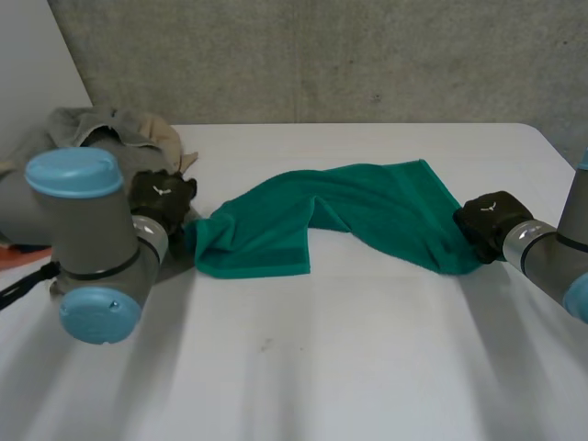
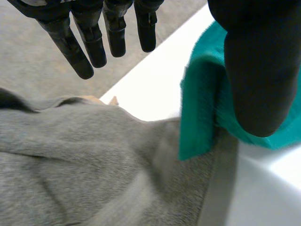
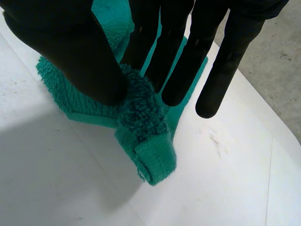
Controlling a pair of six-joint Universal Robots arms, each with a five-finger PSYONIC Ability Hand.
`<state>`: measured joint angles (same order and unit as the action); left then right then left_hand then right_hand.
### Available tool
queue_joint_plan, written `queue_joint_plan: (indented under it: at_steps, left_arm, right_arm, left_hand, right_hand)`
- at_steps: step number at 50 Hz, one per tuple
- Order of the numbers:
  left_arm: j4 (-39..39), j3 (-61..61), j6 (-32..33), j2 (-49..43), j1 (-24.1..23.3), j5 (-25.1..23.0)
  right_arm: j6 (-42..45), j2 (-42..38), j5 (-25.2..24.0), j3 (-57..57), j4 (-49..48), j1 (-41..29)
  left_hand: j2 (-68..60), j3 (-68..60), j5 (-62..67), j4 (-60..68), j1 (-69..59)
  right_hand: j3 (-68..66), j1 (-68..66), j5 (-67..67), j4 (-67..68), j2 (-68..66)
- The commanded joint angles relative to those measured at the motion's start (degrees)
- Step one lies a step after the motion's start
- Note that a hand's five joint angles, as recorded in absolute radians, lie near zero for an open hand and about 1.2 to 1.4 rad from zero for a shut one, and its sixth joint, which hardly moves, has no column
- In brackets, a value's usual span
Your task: Fold the laundry.
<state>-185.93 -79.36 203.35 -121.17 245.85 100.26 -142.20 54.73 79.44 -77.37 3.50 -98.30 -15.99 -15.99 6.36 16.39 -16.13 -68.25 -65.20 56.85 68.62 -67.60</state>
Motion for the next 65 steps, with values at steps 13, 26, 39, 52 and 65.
queue_joint_plan:
  at_steps: [13, 26, 39, 52, 65]
  left_arm:
    - [5.0, 18.4, -6.3, -0.1, -8.7, -3.3]
    - [19.1, 51.1, -7.9, -26.2, -14.7, -0.7]
    - [23.1, 43.1, -0.7, -25.3, -15.6, -5.2]
    - [19.6, 38.0, 0.6, -24.0, -14.5, -12.7]
    - [23.7, 47.4, 6.9, -31.5, -14.8, -12.4]
  right_arm:
    - [-1.1, 0.4, 0.0, 0.0, -0.1, 0.0]
    - [-1.0, 0.4, -0.3, -0.1, 0.0, 0.6]
    - [-0.9, -0.2, -0.6, -0.1, -0.3, 0.7]
    - [-0.8, -0.4, -1.1, -0.2, -0.3, 0.5]
    - [-0.6, -0.3, -1.1, -0.5, -0.3, 0.5]
  left_hand:
    - [2.7, 2.7, -3.1, -3.1, 2.9]
    - [-0.6, -0.6, 0.2, 0.2, -0.5]
    - [-29.0, -29.0, 28.7, 28.6, -28.9]
    - [-17.1, -17.1, 16.7, 16.7, -17.0]
    - [-19.8, -19.8, 19.4, 19.4, -19.7]
  right_hand:
    - [-11.8, -14.8, 13.2, 11.4, -12.4]
    - [-11.8, -14.8, 13.2, 11.4, -12.4]
    - [-11.8, -14.8, 13.2, 11.4, -12.4]
    - [-11.8, -14.8, 13.2, 11.4, -12.4]
    - [-11.8, -14.8, 13.2, 11.4, -12.4]
